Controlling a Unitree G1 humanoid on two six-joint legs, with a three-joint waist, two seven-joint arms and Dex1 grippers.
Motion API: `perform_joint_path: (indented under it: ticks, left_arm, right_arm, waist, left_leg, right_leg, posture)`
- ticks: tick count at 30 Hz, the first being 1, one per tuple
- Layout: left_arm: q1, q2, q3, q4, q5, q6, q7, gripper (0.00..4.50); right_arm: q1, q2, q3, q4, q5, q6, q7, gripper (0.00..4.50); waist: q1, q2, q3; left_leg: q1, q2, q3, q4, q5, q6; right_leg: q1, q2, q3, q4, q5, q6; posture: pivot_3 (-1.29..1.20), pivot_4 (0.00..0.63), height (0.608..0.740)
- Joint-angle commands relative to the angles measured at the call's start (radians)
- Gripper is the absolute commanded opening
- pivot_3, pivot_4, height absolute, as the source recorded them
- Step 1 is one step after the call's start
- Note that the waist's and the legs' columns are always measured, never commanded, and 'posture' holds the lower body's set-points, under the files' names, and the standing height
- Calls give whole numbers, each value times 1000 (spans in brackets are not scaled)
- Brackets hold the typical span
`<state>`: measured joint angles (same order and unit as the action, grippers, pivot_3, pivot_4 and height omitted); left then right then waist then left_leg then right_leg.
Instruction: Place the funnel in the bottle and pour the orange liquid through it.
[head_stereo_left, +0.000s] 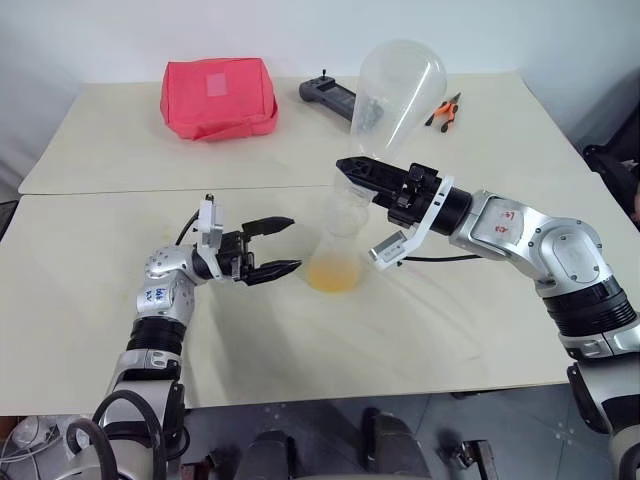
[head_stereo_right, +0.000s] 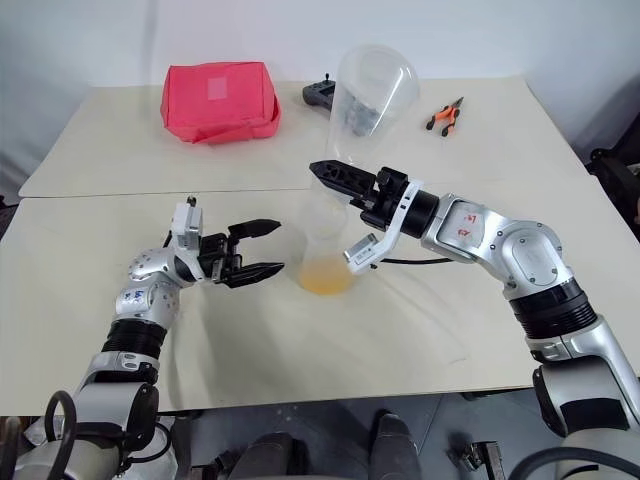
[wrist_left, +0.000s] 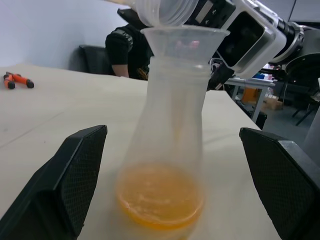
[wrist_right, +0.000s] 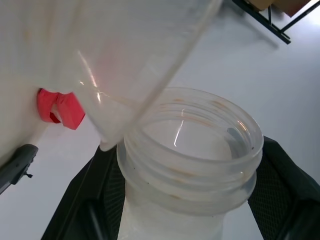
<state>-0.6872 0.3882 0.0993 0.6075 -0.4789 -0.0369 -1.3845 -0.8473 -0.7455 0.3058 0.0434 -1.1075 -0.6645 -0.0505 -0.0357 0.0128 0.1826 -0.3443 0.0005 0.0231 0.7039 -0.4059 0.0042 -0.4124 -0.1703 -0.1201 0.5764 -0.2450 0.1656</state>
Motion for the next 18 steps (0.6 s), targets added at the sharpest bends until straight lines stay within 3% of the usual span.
perform_joint_path:
  ticks: [1, 7, 12, 18]
  left_arm:
    - [-29, 4, 5, 3, 17, -14, 13, 4500]
    - [-54, 10, 4, 38, 68, -31, 82, 4500]
    - [-81, 10, 11, 61, 68, -20, 89, 4500]
    - [-97, 22, 6, 77, 88, -17, 108, 4500]
  right_arm:
    - [10, 34, -68, -21, 160, 62, 60, 2814]
    - [109, 103, -147, -57, 483, 222, 246, 2814]
    - [143, 317, -334, -187, 798, 745, 376, 2814]
    - [136, 389, -581, -218, 1036, 1149, 359, 2814]
  waist:
    - [-1, 0, 0]
    - [2, 0, 0]
    - [1, 0, 0]
    - [11, 0, 0]
  left_leg:
    - [0, 0, 0, 0, 0, 0]
    - [0, 0, 0, 1, 0, 0]
    - [0, 0, 0, 4, 0, 0]
    - [-2, 0, -1, 10, 0, 0]
  right_leg:
    - [0, 0, 0, 0, 0, 0]
    - [0, 0, 0, 0, 0, 0]
    - [0, 0, -1, 4, 0, 0]
    - [0, 0, -1, 8, 0, 0]
  posture:
    - [0, 150, 740]
    - [0, 150, 740]
    - [0, 150, 740]
    - [0, 150, 740]
